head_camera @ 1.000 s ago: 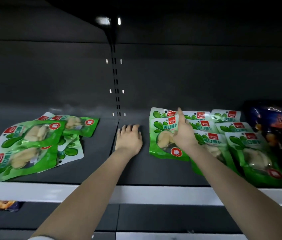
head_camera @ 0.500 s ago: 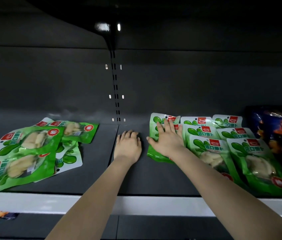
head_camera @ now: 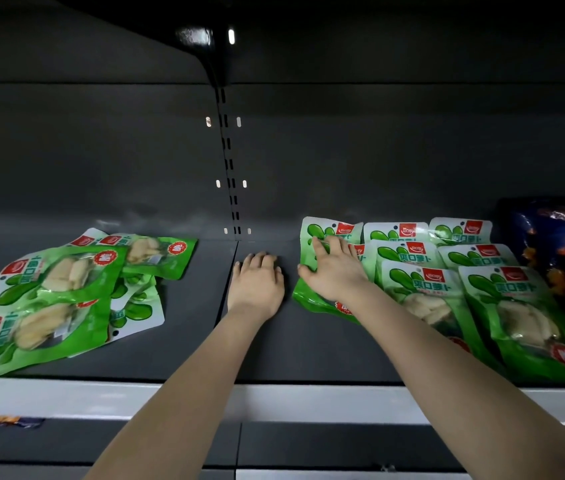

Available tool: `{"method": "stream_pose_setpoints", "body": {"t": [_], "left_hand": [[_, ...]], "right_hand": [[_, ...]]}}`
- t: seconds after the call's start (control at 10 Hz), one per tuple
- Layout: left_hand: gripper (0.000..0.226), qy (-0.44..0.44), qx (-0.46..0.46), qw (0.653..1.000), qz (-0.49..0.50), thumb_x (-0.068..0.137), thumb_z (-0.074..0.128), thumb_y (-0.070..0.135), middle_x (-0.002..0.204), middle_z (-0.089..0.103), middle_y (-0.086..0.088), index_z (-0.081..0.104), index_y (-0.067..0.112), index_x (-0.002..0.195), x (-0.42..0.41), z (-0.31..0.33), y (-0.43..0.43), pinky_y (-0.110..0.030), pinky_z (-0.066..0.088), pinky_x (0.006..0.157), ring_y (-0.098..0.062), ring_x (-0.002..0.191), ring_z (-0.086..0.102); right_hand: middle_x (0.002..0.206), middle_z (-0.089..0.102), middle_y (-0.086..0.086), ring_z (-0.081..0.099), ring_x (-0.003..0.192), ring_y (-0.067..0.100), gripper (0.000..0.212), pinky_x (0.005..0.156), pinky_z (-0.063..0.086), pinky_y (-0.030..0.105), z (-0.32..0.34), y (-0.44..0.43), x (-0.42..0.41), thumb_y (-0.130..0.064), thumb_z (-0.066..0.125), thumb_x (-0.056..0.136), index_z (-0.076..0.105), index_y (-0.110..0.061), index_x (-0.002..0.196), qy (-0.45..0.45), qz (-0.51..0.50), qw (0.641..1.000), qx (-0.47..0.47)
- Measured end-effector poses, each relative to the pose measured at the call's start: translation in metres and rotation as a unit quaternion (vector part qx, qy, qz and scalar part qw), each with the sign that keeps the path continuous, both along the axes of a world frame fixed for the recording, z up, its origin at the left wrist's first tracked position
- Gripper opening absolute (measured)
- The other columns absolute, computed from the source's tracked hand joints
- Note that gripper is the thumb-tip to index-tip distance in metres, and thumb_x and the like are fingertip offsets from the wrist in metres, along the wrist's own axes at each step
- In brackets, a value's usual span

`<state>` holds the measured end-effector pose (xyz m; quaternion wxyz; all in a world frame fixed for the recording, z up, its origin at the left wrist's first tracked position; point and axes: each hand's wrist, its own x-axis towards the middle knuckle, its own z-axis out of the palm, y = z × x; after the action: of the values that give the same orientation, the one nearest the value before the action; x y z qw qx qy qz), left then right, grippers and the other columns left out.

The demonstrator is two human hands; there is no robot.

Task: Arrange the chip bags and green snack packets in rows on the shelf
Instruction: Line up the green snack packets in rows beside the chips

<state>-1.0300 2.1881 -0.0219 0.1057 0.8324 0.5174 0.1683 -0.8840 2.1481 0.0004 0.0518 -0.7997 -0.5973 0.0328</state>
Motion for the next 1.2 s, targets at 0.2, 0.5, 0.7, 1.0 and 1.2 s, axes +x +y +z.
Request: {"method": "stream_pose_setpoints", "body": {"t": [0.2,0.5,0.7,1.0,1.2], "left_hand": [[0.041,-0.003,0.001,1.0,0.001,0.1,0.029,0.027,0.15,0.035,-0.001,0.039,0.017,0.138,0.0002,-0.0008,0.0005,-0.038,0.01,0.118,-0.02,0.142,0.021],[0.041,0.002,0.011,1.0,0.004,0.1,0.03,0.027,0.149,0.036,-0.002,0.04,0.017,0.137,0.0009,-0.0012,0.0015,-0.038,0.011,0.117,-0.02,0.141,0.023],[0.041,0.007,0.014,1.0,0.001,0.1,0.03,0.028,0.15,0.035,-0.002,0.04,0.017,0.138,0.0007,-0.0013,0.0014,-0.039,0.012,0.117,-0.02,0.141,0.023],[0.041,0.009,0.015,1.0,0.004,0.1,0.029,0.028,0.151,0.034,-0.002,0.039,0.017,0.139,0.0006,0.0002,-0.0006,-0.037,0.011,0.117,-0.02,0.142,0.022],[0.041,0.008,0.015,1.0,0.004,0.1,0.029,0.028,0.15,0.034,-0.002,0.04,0.017,0.138,0.0011,0.0002,-0.0006,-0.036,0.011,0.117,-0.019,0.142,0.022]], "right_hand": [[0.146,0.026,0.014,0.024,0.135,0.032,0.077,0.114,0.019,0.041,0.0055,0.001,-0.0029,-0.06,0.035,0.091,0.019,-0.015,0.151,-0.028,-0.001,1.0,0.002],[0.137,0.033,0.01,0.027,0.131,0.028,0.064,0.112,0.022,0.04,0.0047,-0.0061,-0.004,-0.057,0.038,0.09,0.038,-0.014,0.138,-0.01,-0.001,1.0,0.025],[0.159,-0.01,0.012,-0.006,0.147,0.026,0.078,0.119,-0.002,0.041,0.0029,-0.0026,-0.0005,-0.058,0.033,0.093,0.01,-0.013,0.153,0.01,0.007,1.0,-0.014],[0.159,-0.012,0.011,-0.008,0.147,0.026,0.085,0.119,-0.003,0.043,0.0017,0.0023,0.0023,-0.065,0.026,0.092,0.0,-0.012,0.153,-0.001,0.016,0.999,-0.048],[0.149,0.027,0.005,0.024,0.139,0.024,0.068,0.118,0.008,0.038,-0.0002,-0.0058,0.0002,-0.051,0.034,0.095,0.025,-0.011,0.149,0.009,0.036,0.997,0.061]]}}
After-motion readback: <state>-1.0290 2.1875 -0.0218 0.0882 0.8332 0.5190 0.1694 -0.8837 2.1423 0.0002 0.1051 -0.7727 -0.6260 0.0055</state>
